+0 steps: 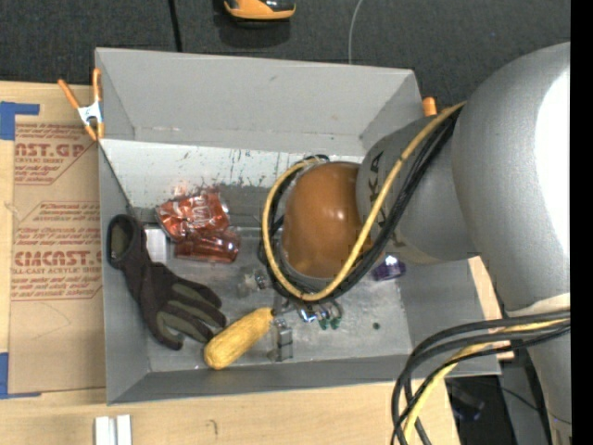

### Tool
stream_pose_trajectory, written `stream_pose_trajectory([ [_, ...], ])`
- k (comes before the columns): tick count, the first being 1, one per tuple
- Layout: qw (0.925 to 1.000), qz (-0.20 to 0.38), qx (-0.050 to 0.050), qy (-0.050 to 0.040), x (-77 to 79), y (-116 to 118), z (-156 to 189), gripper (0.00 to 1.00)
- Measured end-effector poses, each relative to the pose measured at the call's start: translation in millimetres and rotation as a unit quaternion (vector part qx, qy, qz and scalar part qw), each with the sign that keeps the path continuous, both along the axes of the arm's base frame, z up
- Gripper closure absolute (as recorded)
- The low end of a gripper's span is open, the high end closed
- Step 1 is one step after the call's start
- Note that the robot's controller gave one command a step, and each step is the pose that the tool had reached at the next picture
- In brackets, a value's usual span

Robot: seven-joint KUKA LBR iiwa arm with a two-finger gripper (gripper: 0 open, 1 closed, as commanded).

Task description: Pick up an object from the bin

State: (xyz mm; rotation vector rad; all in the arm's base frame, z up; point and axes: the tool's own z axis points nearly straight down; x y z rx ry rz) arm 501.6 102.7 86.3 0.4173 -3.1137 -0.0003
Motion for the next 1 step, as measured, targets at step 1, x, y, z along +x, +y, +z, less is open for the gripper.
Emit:
stream_pose_trajectory([
  [1, 0.9997, -0.022, 0.001, -0.0015, -15.9, -4.0, -15.7, 1.00],
])
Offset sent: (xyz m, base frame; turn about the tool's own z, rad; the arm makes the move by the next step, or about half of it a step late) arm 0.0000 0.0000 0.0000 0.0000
